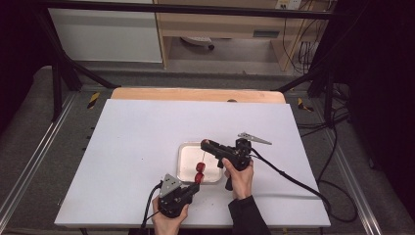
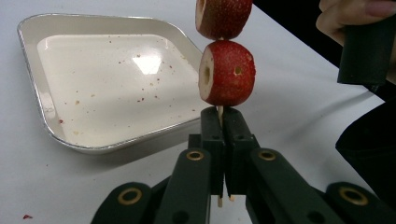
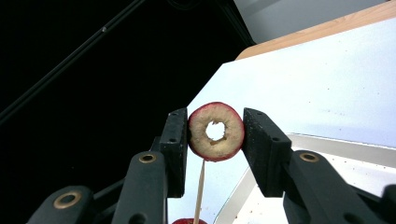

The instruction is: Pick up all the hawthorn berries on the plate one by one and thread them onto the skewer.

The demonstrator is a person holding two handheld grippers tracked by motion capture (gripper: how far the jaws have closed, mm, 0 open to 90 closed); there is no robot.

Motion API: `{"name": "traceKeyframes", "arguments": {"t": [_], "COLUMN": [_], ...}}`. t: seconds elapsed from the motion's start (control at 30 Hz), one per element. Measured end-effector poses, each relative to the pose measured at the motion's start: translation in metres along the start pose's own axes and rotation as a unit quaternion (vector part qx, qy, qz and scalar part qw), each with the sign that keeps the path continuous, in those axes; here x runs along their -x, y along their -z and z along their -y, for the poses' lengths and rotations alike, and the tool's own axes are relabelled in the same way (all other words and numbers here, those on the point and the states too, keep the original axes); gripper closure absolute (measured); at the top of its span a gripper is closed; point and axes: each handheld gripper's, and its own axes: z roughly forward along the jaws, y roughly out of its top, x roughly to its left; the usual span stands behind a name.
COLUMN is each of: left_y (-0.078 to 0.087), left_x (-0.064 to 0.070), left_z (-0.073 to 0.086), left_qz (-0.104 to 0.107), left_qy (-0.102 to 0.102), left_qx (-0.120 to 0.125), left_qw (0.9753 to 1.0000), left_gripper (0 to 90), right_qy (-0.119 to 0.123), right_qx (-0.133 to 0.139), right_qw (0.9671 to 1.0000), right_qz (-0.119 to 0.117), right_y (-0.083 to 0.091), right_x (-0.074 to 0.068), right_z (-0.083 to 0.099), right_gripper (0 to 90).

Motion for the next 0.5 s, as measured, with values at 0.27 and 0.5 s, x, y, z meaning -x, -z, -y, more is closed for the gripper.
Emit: {"name": "traceKeyframes", "arguments": {"t": [0.27, 0.5], "left_y": [0.0003, 0.0003], "left_x": [-0.0009, -0.0027], "left_z": [-0.0003, 0.0002], "left_qz": [0.000, -0.002], "left_qy": [0.006, 0.007], "left_qx": [0.000, -0.002], "left_qw": [1.0000, 1.0000], "left_gripper": [88.3, 88.3], "right_qy": [-0.002, -0.002], "right_qx": [-0.002, -0.002], "right_qw": [1.0000, 1.0000], "right_qz": [-0.003, -0.003], "right_y": [0.0008, 0.0007], "right_x": [-0.0007, -0.0008], "right_z": [-0.0003, -0.0001], "right_gripper": [62.2, 62.3]}}
